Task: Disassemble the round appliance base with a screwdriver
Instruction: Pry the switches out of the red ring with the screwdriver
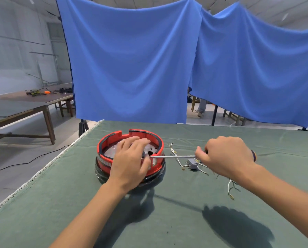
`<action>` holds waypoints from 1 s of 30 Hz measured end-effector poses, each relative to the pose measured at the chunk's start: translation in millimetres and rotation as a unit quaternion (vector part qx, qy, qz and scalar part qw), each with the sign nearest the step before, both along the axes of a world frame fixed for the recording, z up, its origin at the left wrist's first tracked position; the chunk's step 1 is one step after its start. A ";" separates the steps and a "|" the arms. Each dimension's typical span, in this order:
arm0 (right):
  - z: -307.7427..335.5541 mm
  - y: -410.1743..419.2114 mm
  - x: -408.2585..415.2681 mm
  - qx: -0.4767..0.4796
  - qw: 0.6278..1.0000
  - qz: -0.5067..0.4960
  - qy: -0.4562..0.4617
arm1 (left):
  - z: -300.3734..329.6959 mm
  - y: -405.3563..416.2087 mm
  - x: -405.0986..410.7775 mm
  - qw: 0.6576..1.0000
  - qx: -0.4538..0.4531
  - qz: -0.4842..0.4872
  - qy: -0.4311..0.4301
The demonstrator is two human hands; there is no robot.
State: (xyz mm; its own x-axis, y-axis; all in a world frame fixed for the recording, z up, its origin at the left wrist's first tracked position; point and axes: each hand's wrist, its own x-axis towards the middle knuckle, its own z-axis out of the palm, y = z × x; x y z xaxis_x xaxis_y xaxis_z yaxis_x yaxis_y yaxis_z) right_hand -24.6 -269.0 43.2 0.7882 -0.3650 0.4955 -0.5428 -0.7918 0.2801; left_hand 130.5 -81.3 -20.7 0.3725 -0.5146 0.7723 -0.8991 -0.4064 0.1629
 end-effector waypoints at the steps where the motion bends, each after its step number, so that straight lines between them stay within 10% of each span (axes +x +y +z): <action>1: 0.3 7.3 1.6 0.010 1.000 0.006 -0.007 | 4.4 -3.2 -6.6 0.998 0.040 -0.040 -0.035; 6: 14.4 25.6 -3.1 0.048 0.997 0.032 -0.057 | 17.6 -14.5 -30.4 0.986 0.112 -0.066 -0.106; 9: 24.0 23.8 -14.9 0.023 0.956 0.146 -0.254 | 21.6 -5.5 -22.8 0.996 0.069 -0.027 -0.054; 12: 34.9 19.8 -23.7 0.176 0.844 0.186 -0.471 | 20.6 -2.3 -14.5 0.999 0.031 -0.004 0.023; 16: 38.9 40.8 -2.1 0.635 0.661 0.139 -0.374 | 18.9 -3.1 -16.4 0.998 -0.001 -0.016 0.059; 21: 43.0 68.5 34.0 0.778 0.450 0.199 -0.391 | 16.4 -0.8 -23.6 0.989 -0.038 -0.091 0.114; 30: 67.8 91.5 57.3 0.500 0.633 0.300 -0.509 | 9.9 7.7 -4.5 0.976 -0.139 -0.064 0.156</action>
